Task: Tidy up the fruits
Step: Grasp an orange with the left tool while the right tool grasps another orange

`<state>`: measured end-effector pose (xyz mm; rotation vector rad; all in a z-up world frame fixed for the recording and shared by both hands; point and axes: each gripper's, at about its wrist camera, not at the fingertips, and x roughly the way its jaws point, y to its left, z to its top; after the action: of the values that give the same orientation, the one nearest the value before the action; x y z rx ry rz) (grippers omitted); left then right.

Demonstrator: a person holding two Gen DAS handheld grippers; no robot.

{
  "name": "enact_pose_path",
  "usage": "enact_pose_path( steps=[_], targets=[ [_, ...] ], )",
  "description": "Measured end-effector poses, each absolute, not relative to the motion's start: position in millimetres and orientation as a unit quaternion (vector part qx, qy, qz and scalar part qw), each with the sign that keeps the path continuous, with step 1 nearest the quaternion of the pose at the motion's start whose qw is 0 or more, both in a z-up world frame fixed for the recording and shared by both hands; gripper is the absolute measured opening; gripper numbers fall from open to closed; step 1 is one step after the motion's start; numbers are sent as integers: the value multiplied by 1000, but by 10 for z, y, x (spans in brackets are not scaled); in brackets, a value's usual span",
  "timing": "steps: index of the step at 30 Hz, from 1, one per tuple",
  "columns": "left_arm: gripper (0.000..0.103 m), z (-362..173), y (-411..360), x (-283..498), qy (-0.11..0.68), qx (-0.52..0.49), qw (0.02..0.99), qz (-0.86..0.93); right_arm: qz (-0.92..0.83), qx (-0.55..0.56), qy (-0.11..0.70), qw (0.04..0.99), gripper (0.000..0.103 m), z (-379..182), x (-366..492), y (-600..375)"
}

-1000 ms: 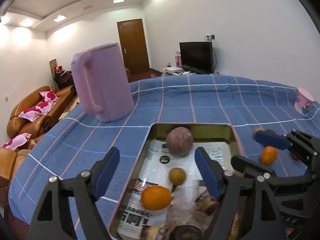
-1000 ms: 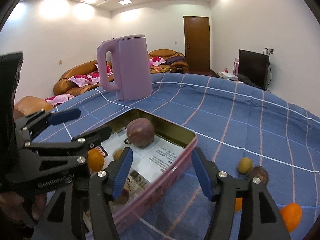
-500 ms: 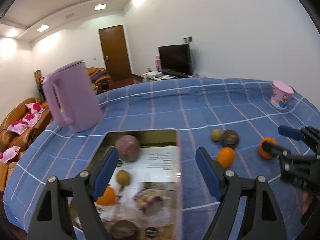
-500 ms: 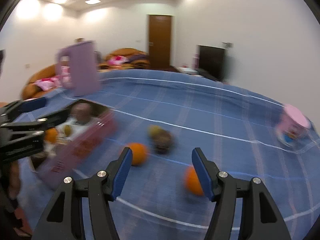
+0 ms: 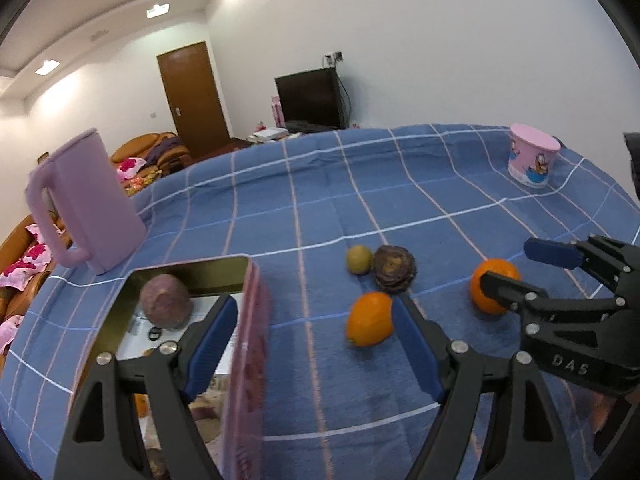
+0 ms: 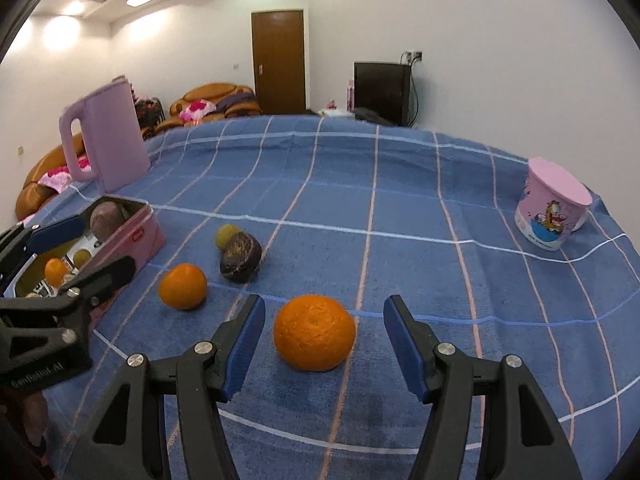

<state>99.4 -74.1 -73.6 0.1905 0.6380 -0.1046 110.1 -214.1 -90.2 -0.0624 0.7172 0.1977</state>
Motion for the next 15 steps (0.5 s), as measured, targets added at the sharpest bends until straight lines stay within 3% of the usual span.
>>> enact_pose_path(
  steps=[6,9,15],
  targets=[
    [82,-819,-839,1104,333,90,936,-72,108,-18,386,916,63,-999,1223,-2174],
    [80,-876,-860,1172,347,85,931,-79,117,-14,396,911,51,-1021,1246,-2172],
    [65,-977,-938,1262,373,80,919,-101,122,-4,397,910,50,-1027,1259,-2230]
  ],
)
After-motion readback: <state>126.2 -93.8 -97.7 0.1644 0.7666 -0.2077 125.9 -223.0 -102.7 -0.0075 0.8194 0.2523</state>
